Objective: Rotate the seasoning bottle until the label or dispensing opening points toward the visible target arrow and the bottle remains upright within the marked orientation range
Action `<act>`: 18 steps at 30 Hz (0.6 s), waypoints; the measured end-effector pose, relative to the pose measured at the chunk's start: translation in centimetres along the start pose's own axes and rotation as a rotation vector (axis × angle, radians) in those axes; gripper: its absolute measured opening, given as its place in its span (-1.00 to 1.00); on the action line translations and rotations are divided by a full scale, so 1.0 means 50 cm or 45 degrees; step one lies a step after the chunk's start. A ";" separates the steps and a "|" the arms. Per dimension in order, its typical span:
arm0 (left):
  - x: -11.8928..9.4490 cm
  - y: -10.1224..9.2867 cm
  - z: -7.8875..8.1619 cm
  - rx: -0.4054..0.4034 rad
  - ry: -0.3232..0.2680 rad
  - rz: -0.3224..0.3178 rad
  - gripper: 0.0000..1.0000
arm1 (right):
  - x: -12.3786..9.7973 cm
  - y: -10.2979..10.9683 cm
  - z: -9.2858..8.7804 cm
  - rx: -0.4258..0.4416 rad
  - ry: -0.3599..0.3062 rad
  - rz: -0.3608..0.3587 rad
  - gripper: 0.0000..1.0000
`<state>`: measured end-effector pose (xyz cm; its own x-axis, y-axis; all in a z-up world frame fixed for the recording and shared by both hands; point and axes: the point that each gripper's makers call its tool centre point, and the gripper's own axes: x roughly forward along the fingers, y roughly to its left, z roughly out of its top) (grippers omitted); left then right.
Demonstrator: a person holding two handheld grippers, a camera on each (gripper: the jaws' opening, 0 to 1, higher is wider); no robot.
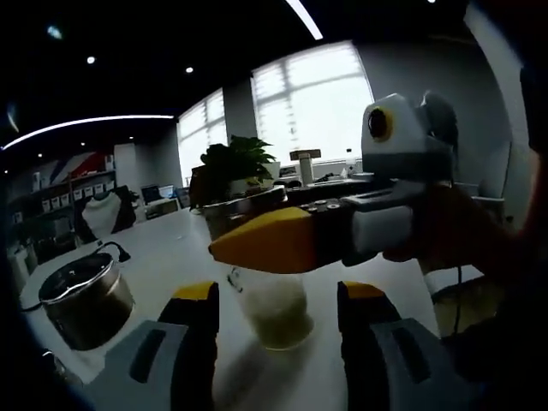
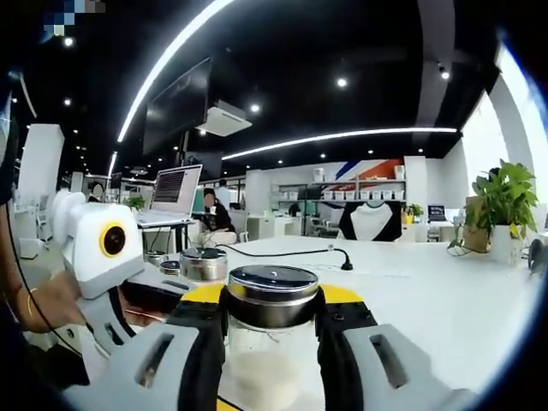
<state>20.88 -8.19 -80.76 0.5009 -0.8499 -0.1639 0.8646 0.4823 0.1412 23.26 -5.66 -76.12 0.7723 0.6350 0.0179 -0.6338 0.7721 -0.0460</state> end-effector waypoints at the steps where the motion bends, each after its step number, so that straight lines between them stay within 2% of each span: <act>1: 0.001 0.000 -0.001 -0.004 0.001 0.002 0.17 | 0.000 0.002 -0.001 -0.001 0.001 0.003 -0.24; 10: 0.017 0.004 -0.007 -0.015 0.008 0.016 0.15 | -0.003 0.017 -0.018 0.026 -0.003 0.003 -0.24; 18: 0.033 0.004 -0.022 0.008 0.062 0.054 0.15 | 0.001 0.012 -0.020 -0.005 -0.007 -0.036 -0.23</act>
<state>21.95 -9.28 -82.07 0.5384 -0.8174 -0.2049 0.8424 0.5161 0.1549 22.94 -5.21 -77.13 0.7898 0.6129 0.0245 -0.6113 0.7898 -0.0494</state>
